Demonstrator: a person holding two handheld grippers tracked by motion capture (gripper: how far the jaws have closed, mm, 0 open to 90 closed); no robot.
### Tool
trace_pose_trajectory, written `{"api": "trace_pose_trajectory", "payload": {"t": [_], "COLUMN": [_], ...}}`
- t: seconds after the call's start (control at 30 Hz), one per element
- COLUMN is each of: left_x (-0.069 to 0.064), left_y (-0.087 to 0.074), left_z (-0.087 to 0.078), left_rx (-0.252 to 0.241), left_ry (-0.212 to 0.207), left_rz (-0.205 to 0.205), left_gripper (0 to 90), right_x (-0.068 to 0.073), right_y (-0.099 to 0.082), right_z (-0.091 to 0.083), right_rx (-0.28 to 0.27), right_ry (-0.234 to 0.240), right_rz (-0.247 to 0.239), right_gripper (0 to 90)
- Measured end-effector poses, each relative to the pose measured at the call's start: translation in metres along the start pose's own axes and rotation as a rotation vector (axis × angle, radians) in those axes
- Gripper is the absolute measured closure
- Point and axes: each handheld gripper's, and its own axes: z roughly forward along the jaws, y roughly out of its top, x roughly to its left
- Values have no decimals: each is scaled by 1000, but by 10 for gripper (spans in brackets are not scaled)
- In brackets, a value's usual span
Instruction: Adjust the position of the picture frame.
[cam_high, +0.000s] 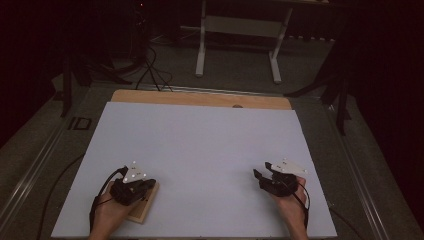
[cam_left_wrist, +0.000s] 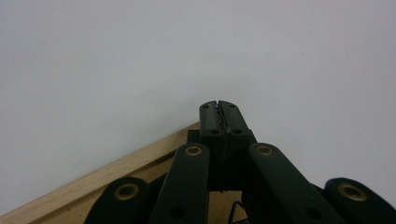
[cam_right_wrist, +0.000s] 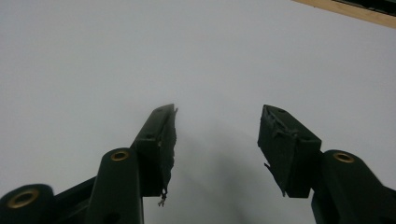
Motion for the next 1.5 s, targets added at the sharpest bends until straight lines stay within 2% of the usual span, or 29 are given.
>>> {"api": "trace_pose_trajectory", "payload": {"t": [0.47, 0.67, 0.8, 1.3, 1.5], "left_x": [0, -1, -4, -7, -12], "left_y": [12, 19, 24, 38, 49], "left_z": [12, 19, 22, 37, 46], "left_rx": [6, 4, 10, 2, 14], "left_ry": [-31, -29, -12, -17, 0], "left_rz": [6, 11, 40, 42, 61], "left_gripper": [898, 898, 898, 898, 898], "right_x": [-2, -2, -3, -3, -4], "right_y": [0, 0, 0, -1, -1], "right_z": [-1, -2, -2, -2, -3], "right_rx": [-4, -4, -5, -8, -9], "right_ry": [-5, -6, -6, -10, -10], "right_rz": [5, 6, 7, 10, 12], "right_gripper": [460, 460, 460, 461, 461]}}
